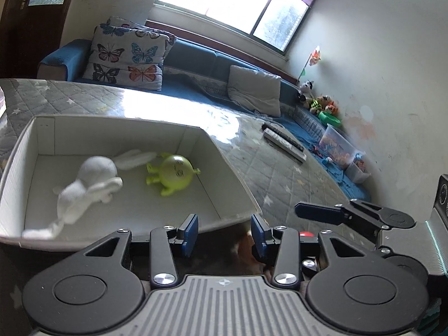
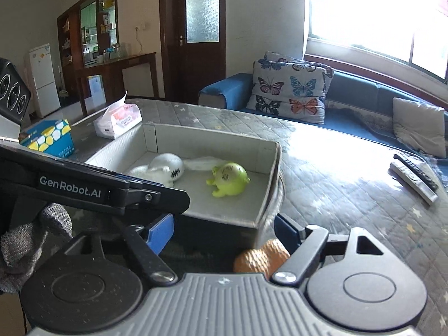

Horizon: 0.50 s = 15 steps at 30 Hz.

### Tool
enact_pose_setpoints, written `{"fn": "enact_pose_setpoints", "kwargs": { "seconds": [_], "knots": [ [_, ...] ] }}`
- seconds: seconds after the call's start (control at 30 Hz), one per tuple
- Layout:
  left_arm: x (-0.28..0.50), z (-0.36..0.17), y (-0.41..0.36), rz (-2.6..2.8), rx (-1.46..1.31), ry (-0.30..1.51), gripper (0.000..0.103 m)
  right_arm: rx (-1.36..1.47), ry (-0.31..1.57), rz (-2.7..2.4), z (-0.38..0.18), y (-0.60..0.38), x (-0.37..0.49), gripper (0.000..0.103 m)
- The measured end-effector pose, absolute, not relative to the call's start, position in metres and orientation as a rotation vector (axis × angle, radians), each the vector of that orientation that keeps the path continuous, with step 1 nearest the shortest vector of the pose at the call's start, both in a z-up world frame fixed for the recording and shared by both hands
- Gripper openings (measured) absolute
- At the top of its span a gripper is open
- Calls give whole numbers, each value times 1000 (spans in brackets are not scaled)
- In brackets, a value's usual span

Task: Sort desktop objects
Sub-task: 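Move the left tool toward the red-haired doll figure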

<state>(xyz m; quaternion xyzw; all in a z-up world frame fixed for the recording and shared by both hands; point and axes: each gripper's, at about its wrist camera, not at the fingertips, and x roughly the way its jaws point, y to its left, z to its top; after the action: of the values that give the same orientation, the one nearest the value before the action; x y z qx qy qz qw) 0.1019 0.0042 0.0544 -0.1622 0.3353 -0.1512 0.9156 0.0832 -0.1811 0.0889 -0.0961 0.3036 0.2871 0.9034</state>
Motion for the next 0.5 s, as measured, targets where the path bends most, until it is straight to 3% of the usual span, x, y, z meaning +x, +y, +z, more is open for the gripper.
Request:
{"fn": "enact_pose_setpoints", "kwargs": {
  "seconds": [0.23,0.33,0.5],
  "knots": [
    [87,33,-8,-338,-340,737,44,-164,651,574,74,-196,59,88],
    [83,23,-13,-350,-347,769,44,-146,662,557,64,-204,50,98],
    [80,13,-21,-378,-368,797,44,-146,682,554,48,-212,35,98]
  ]
}}
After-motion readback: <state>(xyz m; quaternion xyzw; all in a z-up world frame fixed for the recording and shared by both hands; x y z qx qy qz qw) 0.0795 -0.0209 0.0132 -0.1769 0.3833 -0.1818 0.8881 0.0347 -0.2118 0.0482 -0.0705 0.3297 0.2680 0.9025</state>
